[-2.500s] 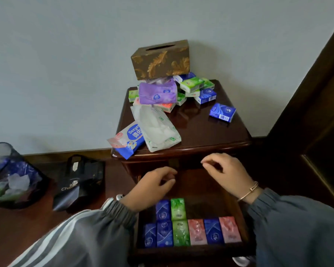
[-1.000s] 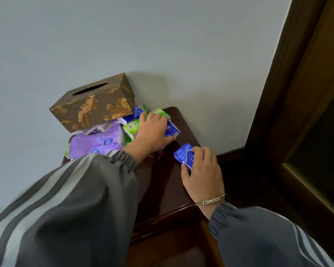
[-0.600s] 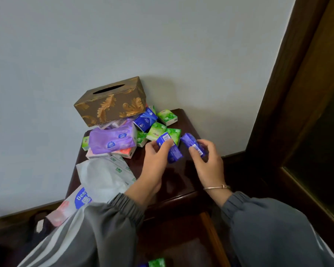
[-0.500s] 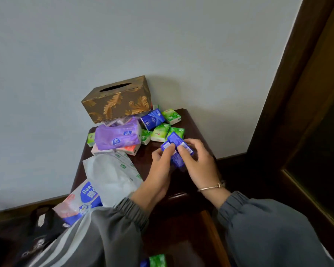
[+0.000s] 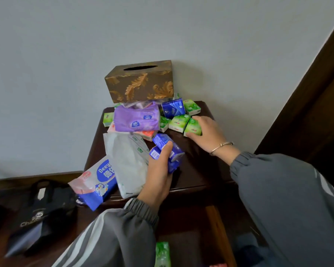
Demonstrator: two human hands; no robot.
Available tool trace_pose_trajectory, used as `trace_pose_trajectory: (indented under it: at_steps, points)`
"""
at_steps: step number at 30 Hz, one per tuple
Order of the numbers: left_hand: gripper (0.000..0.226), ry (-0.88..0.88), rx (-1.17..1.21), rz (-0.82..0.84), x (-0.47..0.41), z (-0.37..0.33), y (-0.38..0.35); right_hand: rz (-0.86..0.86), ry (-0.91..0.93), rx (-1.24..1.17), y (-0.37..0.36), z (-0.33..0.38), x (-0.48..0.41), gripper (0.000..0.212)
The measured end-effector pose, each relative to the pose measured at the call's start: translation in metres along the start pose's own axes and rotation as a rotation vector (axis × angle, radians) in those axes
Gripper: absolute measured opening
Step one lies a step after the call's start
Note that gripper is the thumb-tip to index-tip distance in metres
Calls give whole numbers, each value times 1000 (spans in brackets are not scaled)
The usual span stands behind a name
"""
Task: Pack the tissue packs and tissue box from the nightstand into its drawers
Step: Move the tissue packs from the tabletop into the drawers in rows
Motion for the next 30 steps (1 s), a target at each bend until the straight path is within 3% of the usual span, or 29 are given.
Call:
trace_pose_trajectory:
  at_steps: [4,10,16,24,30]
  points:
    - [16,28,28,1,-4,2,3,171,-12,145,-16,-13,-18,81]
    - [17,54,59,27,-7,3,6,124,79,285,-12,-18,-5,64]
    - [19,45,63,38,-6,3,6,238,76,371,1,-17,4,68]
    - [15,31,52,42,-4,1,5,232,109,223,-3,1,-29,83]
    - [13,35,64,40,-5,1,3,365,107,299,-30,0,-43,73]
Point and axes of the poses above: each hand's wrist, its own x-axis away from the middle knuckle, its own y-axis out of the back of the hand, z = x × y, the point moved 3 cm from there along -x, towards the middle knuckle, and after that the axes turned 10 degrees about -x, right-handed, at the moved point
